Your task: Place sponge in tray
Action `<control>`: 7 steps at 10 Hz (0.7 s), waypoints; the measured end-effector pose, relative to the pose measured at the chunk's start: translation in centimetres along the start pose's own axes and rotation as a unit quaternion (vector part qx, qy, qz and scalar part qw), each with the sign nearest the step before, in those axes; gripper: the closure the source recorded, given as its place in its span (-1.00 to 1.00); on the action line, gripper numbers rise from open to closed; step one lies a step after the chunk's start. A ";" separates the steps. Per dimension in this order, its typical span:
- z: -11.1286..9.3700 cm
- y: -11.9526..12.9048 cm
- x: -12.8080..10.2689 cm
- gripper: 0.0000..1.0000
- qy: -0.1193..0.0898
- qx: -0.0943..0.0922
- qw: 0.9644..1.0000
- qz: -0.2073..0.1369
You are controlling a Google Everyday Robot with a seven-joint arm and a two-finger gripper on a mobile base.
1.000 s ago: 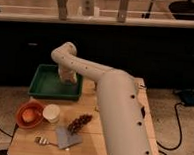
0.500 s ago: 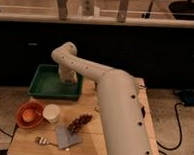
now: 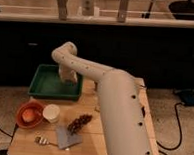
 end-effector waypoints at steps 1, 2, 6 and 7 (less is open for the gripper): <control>0.0 0.0 0.0 1.00 0.000 0.000 1.000 -0.002; 0.0 0.0 0.0 0.95 0.000 0.000 1.000 -0.004; 0.2 0.0 -0.3 0.18 -0.001 -0.002 1.000 -0.006; 0.2 -0.1 -0.3 -0.01 -0.002 -0.003 1.000 -0.008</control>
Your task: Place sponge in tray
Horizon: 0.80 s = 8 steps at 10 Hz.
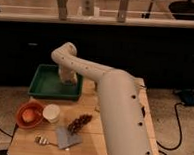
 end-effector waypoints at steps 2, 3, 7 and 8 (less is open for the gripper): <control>0.4 -0.3 -0.2 -0.43 -0.004 -0.001 1.000 -0.007; 0.7 -0.7 -0.3 -0.55 -0.008 0.000 1.000 -0.011; 1.7 -1.3 -0.8 -0.60 -0.019 -0.003 1.000 -0.022; 1.9 -1.3 -1.0 -0.60 -0.021 -0.005 0.999 -0.024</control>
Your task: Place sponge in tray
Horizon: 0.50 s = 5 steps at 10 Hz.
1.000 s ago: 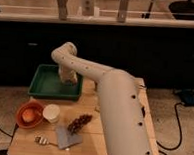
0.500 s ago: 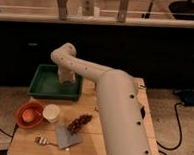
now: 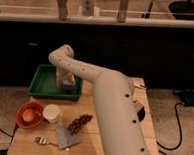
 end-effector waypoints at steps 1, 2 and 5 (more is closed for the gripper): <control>0.0 0.0 -0.1 -0.60 0.000 0.000 1.000 -0.001; 0.0 -0.2 -0.1 -0.60 0.000 0.001 1.000 -0.003; -0.4 -0.6 -0.1 -0.60 0.002 0.004 1.000 -0.007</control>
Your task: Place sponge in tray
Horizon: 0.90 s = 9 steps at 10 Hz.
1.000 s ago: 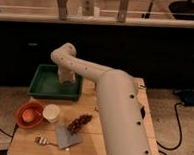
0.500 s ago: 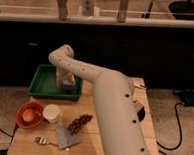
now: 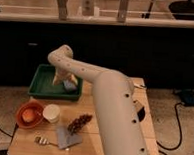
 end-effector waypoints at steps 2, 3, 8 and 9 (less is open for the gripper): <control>-0.4 -0.1 0.0 -0.60 0.003 0.003 1.000 -0.002; -0.7 -0.1 0.1 -0.60 0.005 0.003 1.000 -0.003; -1.6 -0.1 0.5 -0.60 0.013 0.004 1.000 -0.010; -1.6 -0.2 0.5 -0.60 0.013 0.004 1.000 -0.010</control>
